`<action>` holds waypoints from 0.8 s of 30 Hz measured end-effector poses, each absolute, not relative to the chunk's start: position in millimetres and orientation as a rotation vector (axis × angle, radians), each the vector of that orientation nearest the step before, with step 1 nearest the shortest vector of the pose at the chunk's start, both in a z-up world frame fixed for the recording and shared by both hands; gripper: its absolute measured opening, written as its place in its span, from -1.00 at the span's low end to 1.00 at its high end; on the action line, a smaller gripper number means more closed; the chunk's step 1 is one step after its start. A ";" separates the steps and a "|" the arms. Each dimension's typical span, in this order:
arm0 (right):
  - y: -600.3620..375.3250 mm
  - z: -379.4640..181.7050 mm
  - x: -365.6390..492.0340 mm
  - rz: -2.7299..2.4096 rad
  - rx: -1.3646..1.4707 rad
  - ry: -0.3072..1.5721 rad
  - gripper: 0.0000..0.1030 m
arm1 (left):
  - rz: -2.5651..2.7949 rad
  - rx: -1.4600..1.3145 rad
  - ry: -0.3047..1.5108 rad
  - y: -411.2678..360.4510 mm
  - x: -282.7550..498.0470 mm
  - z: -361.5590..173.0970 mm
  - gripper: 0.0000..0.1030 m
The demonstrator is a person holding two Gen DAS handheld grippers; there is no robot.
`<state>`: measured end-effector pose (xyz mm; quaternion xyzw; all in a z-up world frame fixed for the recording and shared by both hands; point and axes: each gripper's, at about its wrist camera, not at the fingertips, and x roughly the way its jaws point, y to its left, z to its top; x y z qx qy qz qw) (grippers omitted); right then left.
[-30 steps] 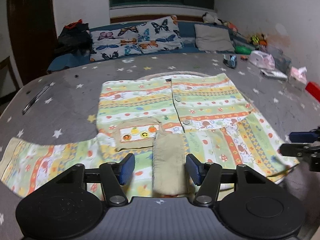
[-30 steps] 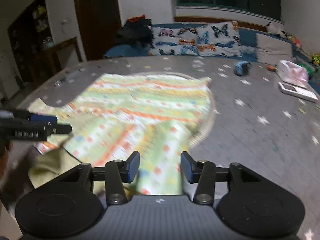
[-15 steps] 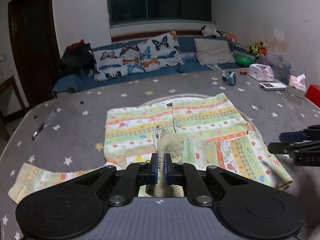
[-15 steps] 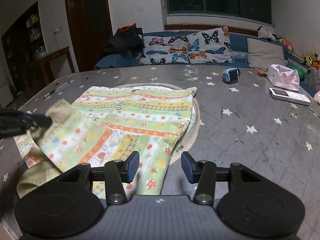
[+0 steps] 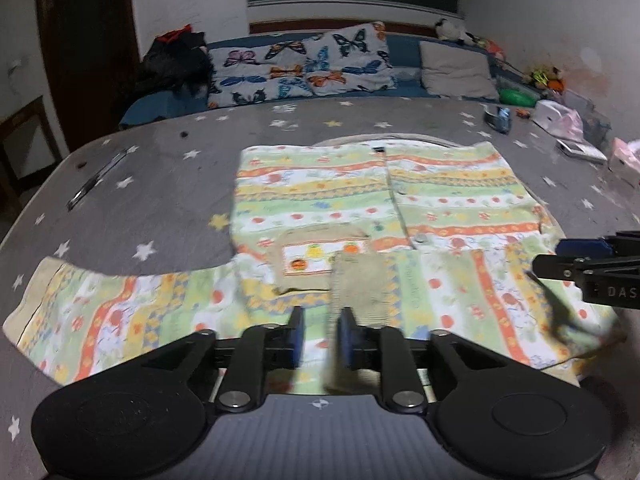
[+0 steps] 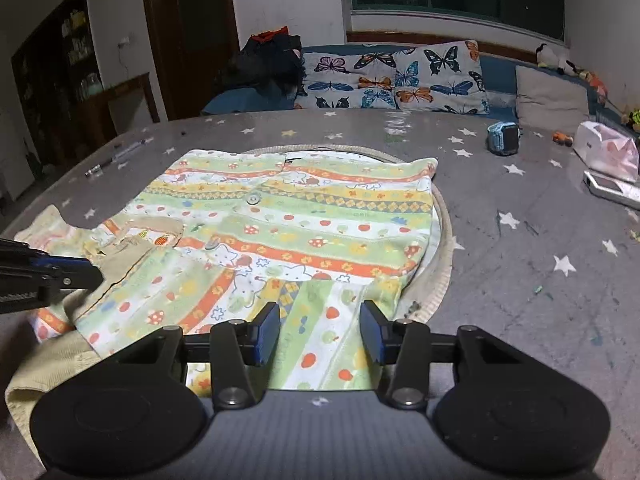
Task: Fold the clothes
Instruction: 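Grasp the sleeve cuff with the left gripper and lift it toward the shirt body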
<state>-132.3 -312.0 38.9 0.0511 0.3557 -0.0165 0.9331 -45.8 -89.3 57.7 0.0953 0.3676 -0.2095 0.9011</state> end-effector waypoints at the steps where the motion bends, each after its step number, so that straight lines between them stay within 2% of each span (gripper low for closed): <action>1: -309.3 40.6 -131.8 -0.029 0.100 0.727 -0.13 | -0.421 0.188 0.757 -83.9 -45.0 59.0 -0.26; 7: -278.8 49.8 -123.6 0.053 0.049 0.725 -0.12 | -0.317 0.136 0.743 -45.1 -33.9 66.5 0.01; 19: -202.2 37.4 -96.4 0.207 -0.081 0.749 -0.10 | 0.056 -0.009 0.755 68.6 -0.2 57.2 0.03; 24: -199.4 44.1 -99.6 0.215 -0.093 0.745 -0.10 | 0.179 -0.078 0.755 107.7 17.6 52.0 0.03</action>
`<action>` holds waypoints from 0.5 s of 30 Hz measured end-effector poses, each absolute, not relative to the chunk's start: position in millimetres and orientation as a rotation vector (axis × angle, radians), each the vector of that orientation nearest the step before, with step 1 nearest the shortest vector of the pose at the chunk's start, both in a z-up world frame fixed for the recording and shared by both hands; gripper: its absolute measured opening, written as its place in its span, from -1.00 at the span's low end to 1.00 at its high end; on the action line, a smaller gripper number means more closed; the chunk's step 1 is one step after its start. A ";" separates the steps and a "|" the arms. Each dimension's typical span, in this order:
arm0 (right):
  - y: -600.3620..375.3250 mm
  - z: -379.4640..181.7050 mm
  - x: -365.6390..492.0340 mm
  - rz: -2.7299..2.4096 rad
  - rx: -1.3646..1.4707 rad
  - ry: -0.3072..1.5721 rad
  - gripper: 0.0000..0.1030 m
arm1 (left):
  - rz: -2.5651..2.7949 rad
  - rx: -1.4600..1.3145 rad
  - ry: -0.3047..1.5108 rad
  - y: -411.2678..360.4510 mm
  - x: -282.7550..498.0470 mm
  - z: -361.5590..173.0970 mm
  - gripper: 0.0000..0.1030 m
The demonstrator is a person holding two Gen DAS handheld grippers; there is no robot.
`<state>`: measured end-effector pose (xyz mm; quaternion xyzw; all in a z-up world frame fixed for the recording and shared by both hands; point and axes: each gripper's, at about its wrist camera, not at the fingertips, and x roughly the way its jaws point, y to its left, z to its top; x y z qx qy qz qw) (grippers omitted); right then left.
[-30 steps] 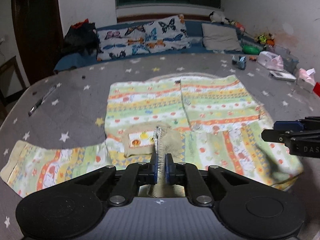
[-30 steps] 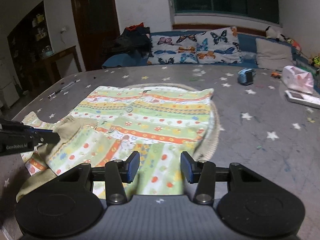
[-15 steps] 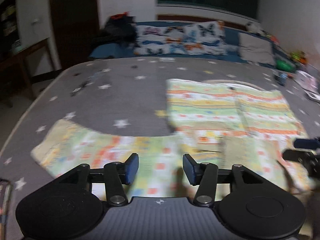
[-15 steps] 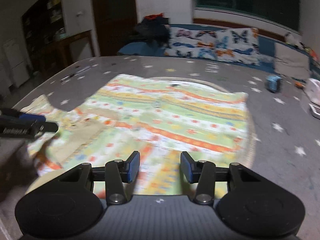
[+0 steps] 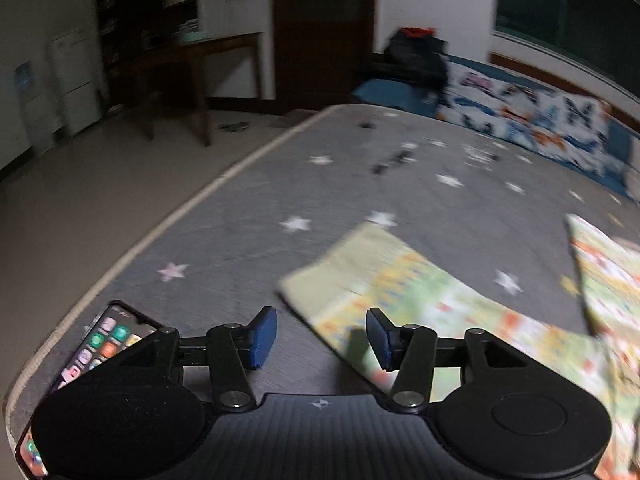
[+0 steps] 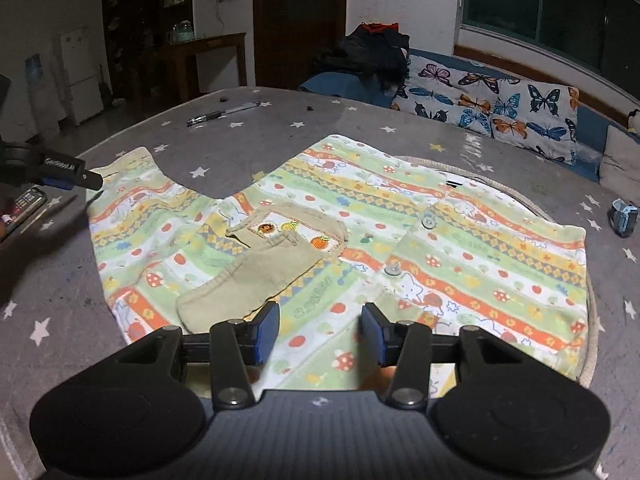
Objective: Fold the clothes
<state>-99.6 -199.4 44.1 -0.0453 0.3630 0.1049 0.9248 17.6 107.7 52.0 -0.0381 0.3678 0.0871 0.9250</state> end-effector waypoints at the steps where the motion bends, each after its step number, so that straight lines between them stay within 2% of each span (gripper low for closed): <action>1: -200.1 45.5 -101.1 0.215 -0.092 0.742 -0.10 | 0.194 -0.091 0.757 113.9 21.1 50.6 -0.01; 4: -202.5 49.2 -105.1 0.214 -0.085 0.733 -0.10 | 0.184 -0.111 0.774 119.4 29.4 45.9 -0.03; 6: -204.1 51.1 -107.7 0.214 -0.079 0.729 -0.10 | 0.194 -0.103 0.765 118.9 32.0 43.7 -0.19; 10: -208.5 54.0 -113.6 0.210 -0.069 0.723 -0.10 | 0.172 -0.107 0.746 112.0 32.9 43.9 -0.82; 15: -221.3 57.1 -121.7 0.179 -0.041 0.712 -0.10 | 0.104 -0.156 0.683 96.7 21.3 65.0 -0.85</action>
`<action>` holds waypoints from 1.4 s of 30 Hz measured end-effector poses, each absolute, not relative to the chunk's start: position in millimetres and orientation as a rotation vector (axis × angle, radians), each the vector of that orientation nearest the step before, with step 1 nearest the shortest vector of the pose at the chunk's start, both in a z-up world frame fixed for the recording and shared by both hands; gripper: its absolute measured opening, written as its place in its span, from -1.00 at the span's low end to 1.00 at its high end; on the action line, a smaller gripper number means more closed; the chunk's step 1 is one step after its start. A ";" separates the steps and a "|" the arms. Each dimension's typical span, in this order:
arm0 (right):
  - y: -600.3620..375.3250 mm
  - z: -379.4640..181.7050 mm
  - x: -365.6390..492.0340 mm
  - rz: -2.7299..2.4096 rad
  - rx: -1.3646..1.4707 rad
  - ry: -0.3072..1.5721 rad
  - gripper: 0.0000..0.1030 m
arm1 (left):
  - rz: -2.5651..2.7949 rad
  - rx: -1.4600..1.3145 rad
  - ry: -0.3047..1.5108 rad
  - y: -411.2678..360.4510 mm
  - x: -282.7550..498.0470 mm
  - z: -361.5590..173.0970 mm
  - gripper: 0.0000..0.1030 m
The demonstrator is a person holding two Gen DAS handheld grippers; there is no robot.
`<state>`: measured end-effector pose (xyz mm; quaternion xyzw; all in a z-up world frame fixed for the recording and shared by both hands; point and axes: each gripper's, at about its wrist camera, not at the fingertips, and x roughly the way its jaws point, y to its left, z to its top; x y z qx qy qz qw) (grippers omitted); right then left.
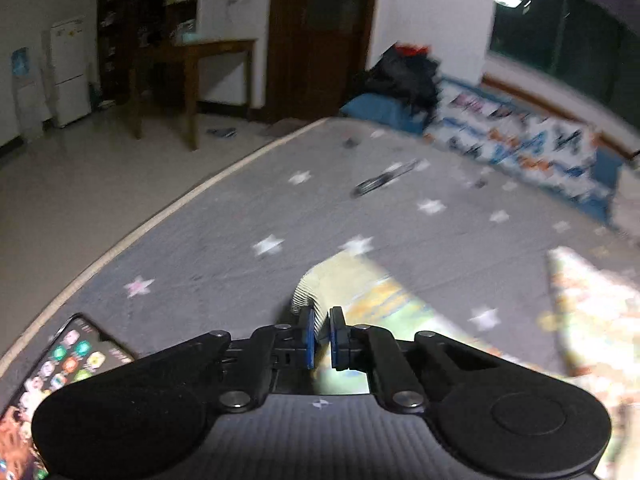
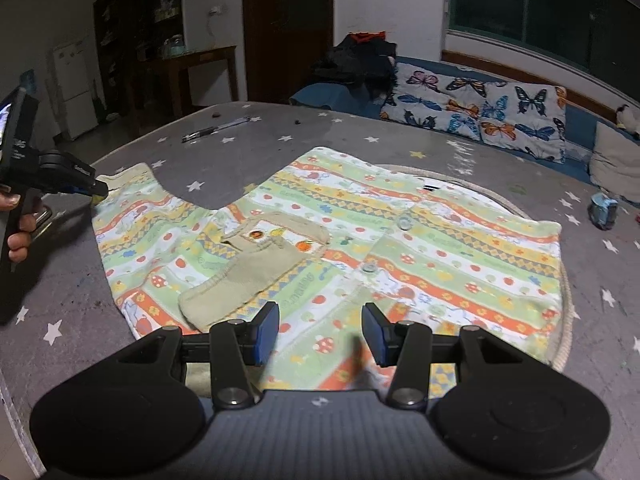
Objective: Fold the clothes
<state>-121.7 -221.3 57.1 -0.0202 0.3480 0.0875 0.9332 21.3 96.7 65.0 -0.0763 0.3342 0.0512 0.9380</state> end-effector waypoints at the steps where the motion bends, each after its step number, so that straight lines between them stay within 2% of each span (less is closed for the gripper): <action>1: -225.1 57.9 -123.5 0.172 -0.028 0.710 -0.10 | 0.076 -0.157 0.664 90.1 16.5 72.5 -0.85; 7: -248.3 62.3 -135.7 0.115 0.012 0.692 -0.10 | -0.173 -0.143 0.565 30.7 -21.1 120.9 -0.86; 14: -279.3 68.5 -155.3 0.037 0.075 0.662 -0.10 | -0.546 -0.105 0.546 -54.5 -66.0 141.9 -0.85; 18: -299.1 67.0 -165.0 0.003 0.138 0.669 -0.10 | -0.685 -0.014 0.588 -101.9 -85.0 123.0 -0.84; 20: -305.8 65.7 -168.4 -0.006 0.164 0.675 -0.11 | -0.723 0.021 0.620 -119.3 -93.0 110.9 -0.73; 22: -310.7 64.4 -170.6 -0.004 0.195 0.682 -0.11 | -0.747 0.051 0.659 -126.0 -97.7 100.5 -0.73; 23: -311.8 63.7 -170.7 0.001 0.209 0.686 -0.11 | -0.759 0.066 0.678 -129.2 -100.1 95.3 -0.60; 25: -312.6 62.4 -170.4 0.014 0.234 0.693 -0.12 | -0.770 0.089 0.695 -128.7 -100.2 90.6 -0.47; 27: -311.2 61.0 -169.0 0.031 0.250 0.699 -0.14 | -0.752 0.114 0.676 -120.0 -102.2 89.6 -0.44; 29: -307.0 58.5 -165.0 0.056 0.265 0.710 -0.17 | -0.713 0.138 0.653 -109.6 -101.3 89.9 -0.27; 31: -300.9 54.2 -159.8 0.080 0.274 0.726 -0.26 | -0.654 0.139 0.654 -94.6 -93.9 88.4 -0.21; 38: -280.9 38.5 -138.4 0.087 0.261 0.763 -0.33 | -0.480 0.110 0.714 -45.5 -66.0 76.6 -0.18; 42: -274.1 38.2 -131.3 0.103 0.240 0.774 -0.76 | -0.445 0.083 0.722 -31.4 -57.0 74.8 -0.16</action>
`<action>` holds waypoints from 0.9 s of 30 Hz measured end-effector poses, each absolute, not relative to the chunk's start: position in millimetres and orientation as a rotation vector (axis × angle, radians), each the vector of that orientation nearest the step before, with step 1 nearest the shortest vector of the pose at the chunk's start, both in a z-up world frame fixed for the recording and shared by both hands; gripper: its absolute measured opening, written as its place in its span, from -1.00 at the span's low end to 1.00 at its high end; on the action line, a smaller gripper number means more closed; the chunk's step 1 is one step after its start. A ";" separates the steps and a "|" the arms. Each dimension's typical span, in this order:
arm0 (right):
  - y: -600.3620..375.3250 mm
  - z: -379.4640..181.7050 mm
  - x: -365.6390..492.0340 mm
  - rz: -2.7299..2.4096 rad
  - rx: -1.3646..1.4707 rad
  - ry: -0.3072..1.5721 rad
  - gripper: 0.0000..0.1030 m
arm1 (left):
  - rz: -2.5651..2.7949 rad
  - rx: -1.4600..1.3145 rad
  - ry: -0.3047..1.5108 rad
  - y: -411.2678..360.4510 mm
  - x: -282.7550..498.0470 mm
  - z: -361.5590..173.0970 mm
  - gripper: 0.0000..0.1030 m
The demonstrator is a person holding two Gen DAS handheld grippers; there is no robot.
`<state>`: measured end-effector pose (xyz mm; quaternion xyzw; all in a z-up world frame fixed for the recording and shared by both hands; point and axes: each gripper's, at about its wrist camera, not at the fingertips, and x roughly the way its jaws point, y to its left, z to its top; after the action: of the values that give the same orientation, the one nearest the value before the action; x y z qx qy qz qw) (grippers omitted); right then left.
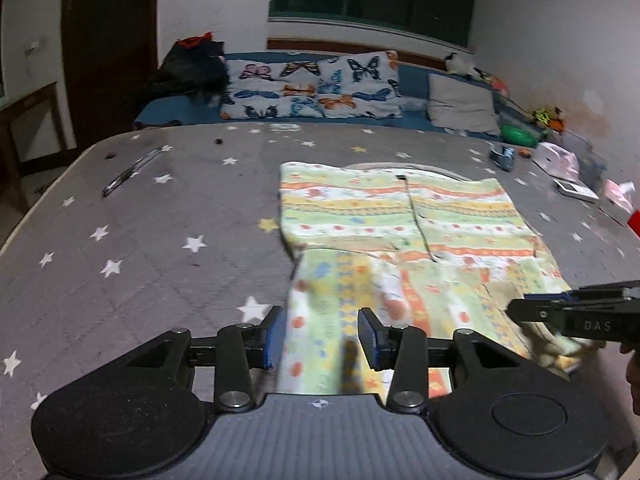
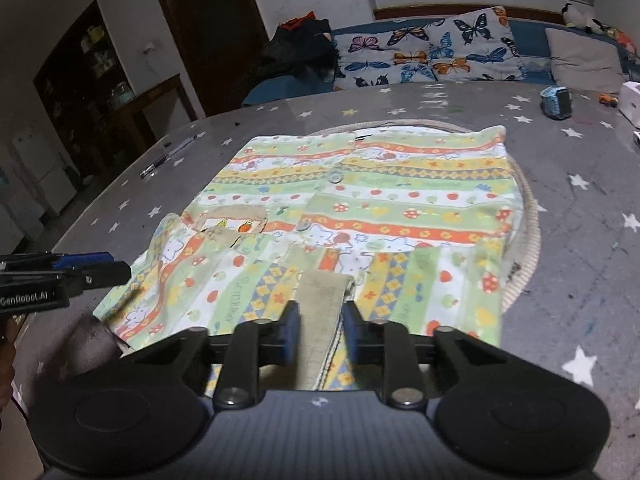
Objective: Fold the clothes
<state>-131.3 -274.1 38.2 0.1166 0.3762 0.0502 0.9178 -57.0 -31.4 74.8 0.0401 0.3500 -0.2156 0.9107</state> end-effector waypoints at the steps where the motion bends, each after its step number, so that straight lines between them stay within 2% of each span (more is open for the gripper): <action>1: -272.3 38.6 -130.2 0.102 0.229 0.773 -0.84 | -0.442 0.077 0.723 -29.9 -55.5 74.5 -0.16; 10: -270.2 79.8 -142.1 0.018 0.087 0.636 -0.90 | -0.434 0.077 0.728 -29.6 -44.4 73.5 -0.12; 17: -276.9 55.4 -132.2 -0.047 0.061 0.708 -0.88 | -0.473 0.101 0.731 -46.9 -37.4 76.4 -0.22; 22: -271.4 58.6 -134.4 0.010 0.048 0.682 -0.81 | -0.510 0.145 0.733 -73.7 -29.1 72.6 -0.22; 27: -261.2 43.6 -124.6 0.069 0.012 0.734 -0.74 | -0.518 0.205 0.750 -96.0 -20.7 59.0 -0.19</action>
<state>-124.6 -261.2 43.6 0.0057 0.3588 0.0338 0.9328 -20.7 -96.0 59.0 0.0990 0.3616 -0.2498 0.8928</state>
